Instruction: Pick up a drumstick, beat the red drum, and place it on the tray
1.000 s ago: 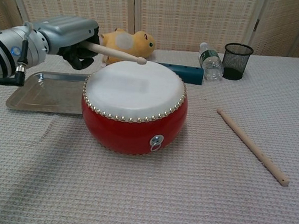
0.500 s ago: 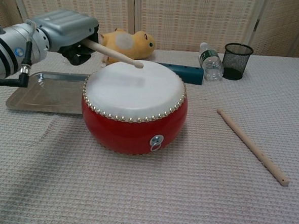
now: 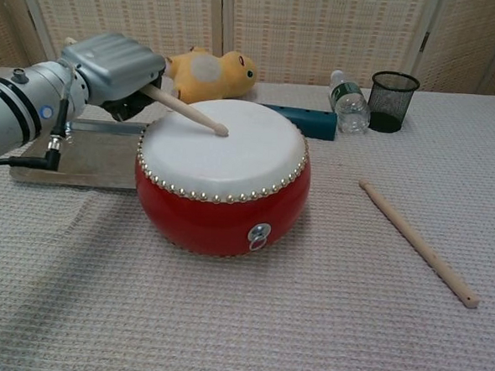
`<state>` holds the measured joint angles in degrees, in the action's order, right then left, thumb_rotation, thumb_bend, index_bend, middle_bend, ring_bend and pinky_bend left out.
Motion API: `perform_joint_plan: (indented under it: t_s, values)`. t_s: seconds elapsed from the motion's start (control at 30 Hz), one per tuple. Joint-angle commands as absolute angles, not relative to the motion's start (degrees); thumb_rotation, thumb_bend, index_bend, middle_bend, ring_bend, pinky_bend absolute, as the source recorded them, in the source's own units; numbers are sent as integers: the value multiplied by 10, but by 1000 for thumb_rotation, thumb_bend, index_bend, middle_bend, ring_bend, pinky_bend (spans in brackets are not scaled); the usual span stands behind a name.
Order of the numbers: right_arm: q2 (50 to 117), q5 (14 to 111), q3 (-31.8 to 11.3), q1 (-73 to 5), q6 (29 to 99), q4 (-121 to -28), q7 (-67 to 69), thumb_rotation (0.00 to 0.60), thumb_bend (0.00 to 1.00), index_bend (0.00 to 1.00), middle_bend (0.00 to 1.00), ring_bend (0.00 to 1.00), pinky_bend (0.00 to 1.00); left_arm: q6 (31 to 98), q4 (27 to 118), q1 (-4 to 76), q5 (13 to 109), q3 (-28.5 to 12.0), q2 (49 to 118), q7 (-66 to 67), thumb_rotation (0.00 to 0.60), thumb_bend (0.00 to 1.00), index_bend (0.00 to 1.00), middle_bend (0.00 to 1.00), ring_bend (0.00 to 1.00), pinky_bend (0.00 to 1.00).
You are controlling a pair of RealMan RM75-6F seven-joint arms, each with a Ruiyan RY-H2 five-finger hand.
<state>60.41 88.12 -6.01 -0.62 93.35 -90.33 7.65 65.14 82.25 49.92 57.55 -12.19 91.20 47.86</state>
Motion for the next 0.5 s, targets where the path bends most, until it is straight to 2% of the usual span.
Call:
perform_joint_plan:
  t_s: [0.03, 0.1, 0.17, 0.4, 0.5]
  values:
    - [604, 882, -60, -6, 933, -903, 76, 600, 194, 0, 142, 5, 59, 657, 882, 479, 554, -180, 899, 339, 600, 865, 1000, 1000, 1000, 1000]
    - [605, 882, -60, -6, 933, -903, 76, 600, 194, 0, 142, 5, 59, 653, 896, 473, 555, -195, 890, 296, 600, 865, 1000, 1000, 1000, 1000]
    - [605, 882, -60, -6, 933, -903, 76, 600, 194, 0, 142, 5, 59, 644, 896, 474, 559, -190, 882, 291, 600, 866, 1000, 1000, 1000, 1000]
    - [606, 880, -60, -7, 930, -902, 77, 600, 194, 0, 142, 5, 59, 625, 828, 499, 603, -114, 892, 413, 600, 865, 1000, 1000, 1000, 1000]
    - [606, 880, -60, -7, 931, -903, 77, 600, 194, 0, 142, 6, 59, 624, 817, 503, 612, -98, 897, 445, 600, 865, 1000, 1000, 1000, 1000]
